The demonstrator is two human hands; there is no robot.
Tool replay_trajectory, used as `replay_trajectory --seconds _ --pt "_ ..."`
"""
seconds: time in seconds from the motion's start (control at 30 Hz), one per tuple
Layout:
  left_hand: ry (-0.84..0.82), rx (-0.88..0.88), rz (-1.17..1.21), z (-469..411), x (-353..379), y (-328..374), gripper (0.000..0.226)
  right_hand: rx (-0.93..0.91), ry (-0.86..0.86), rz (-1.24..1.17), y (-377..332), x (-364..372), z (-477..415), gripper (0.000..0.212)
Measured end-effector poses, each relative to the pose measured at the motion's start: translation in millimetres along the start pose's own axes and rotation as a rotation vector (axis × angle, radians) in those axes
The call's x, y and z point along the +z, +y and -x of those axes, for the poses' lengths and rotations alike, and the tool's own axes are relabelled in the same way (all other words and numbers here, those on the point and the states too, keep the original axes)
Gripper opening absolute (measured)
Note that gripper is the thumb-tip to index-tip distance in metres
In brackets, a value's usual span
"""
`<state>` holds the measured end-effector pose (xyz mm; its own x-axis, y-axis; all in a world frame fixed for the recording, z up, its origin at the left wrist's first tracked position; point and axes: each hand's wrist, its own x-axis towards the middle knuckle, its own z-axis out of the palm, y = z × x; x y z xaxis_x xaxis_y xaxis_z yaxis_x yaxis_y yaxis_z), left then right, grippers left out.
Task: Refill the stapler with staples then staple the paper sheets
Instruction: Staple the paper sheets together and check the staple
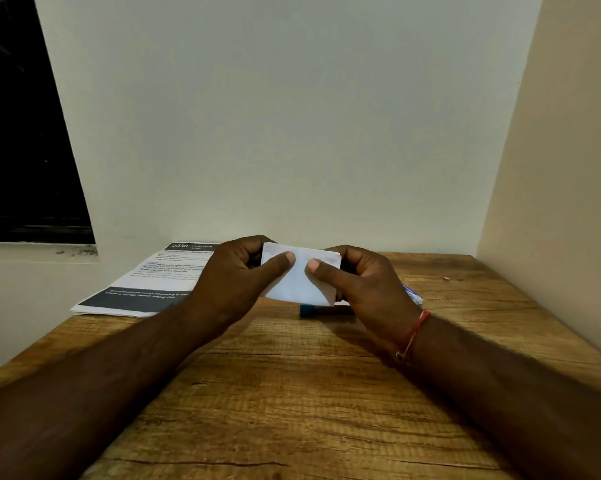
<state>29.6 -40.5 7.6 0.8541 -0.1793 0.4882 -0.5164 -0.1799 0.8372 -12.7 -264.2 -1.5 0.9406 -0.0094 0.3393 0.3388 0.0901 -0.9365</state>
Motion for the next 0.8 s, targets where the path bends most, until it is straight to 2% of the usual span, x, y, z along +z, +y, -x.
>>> replay_trajectory --seconds 0.1,0.33,0.47,0.67,0.8 --pt "-0.037 0.012 -0.006 3.3 3.4 1.1 0.026 0.047 -0.007 -0.012 -1.3 1.1 3.5 0.023" --pt "-0.060 0.022 0.023 2.8 3.3 0.6 0.027 0.051 -0.001 -0.001 -2.4 1.6 3.8 0.021" --pt "-0.054 0.019 0.026 3.3 2.9 0.3 0.029 0.033 -0.006 0.025 -1.7 0.7 4.5 0.028" --pt "-0.032 0.022 0.036 3.6 3.0 1.0 0.026 0.022 -0.003 0.029 -1.8 -0.4 2.5 0.017" --pt "-0.001 0.003 0.097 0.7 0.1 -0.6 0.023 -0.057 0.026 0.101 -2.6 -5.1 -1.8 0.010"
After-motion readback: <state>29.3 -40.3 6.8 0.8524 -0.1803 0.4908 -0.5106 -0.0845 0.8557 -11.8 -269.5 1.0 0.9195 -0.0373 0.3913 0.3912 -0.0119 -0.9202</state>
